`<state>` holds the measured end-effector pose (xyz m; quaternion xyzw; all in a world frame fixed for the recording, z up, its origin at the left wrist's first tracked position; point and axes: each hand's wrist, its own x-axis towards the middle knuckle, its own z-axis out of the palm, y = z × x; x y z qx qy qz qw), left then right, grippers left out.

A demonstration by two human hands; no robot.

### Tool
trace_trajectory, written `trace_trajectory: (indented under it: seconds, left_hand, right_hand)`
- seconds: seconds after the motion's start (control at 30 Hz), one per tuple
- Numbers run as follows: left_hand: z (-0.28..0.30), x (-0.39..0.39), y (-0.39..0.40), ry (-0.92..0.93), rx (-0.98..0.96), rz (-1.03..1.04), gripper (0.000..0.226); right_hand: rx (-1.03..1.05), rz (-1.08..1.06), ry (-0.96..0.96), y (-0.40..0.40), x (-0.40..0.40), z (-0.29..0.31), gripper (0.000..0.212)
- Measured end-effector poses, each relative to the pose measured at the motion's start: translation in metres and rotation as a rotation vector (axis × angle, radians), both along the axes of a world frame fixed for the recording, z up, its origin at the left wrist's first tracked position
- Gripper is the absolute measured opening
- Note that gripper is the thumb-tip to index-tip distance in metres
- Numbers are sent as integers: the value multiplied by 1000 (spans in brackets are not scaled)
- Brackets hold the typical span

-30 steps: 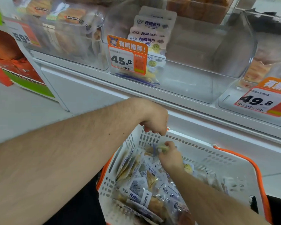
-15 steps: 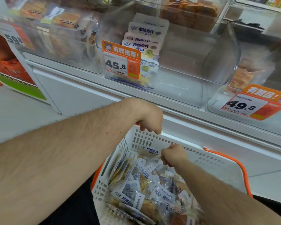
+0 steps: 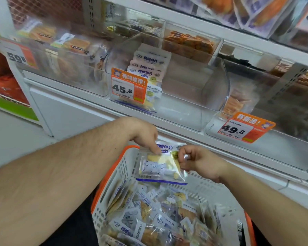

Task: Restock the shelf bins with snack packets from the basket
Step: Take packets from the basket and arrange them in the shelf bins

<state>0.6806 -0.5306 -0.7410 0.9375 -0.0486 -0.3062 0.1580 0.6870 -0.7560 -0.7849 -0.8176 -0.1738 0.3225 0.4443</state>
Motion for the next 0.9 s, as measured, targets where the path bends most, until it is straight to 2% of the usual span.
trace_trajectory:
  seconds: [0.07,0.13,0.2,0.3,0.37,0.43,0.53,0.6,0.73,0.9]
  left_hand:
    - [2,0,6,7,-75,36,51]
    - [3,1,11,15,-213,85,26]
    - [6,1,16,-2,-357,140,11]
    - [13,3,25,-72,-542,221,11]
    - [19,4,31,-134,-657,287,15]
    - [24,5,35,-196,-748,347,21]
    - [31,7,38,-288,-837,426,35]
    - [35,6,39,-353,-894,473,33]
    - [42,7,41,-480,-1054,578,25]
    - [56,13,49,-705,-1177,896,3]
  right_hand:
    - [16,-18,-27,-2,-3,5,44]
    - [43,-61,-85,-3,-6,8,40]
    - [55,-105,-174,-1,-9,13,46]
    - [66,-179,-251,6,-14,27,77]
    - [103,-238,-236,11,-12,35,85]
    - [170,-306,-190,17,-7,40,76]
    - [260,-363,-138,27,1,47,32]
    - [310,-379,-85,32,4,52,16]
    - [374,-401,-12,44,12,68,15]
    - [462,-449,-98,64,42,109,16]
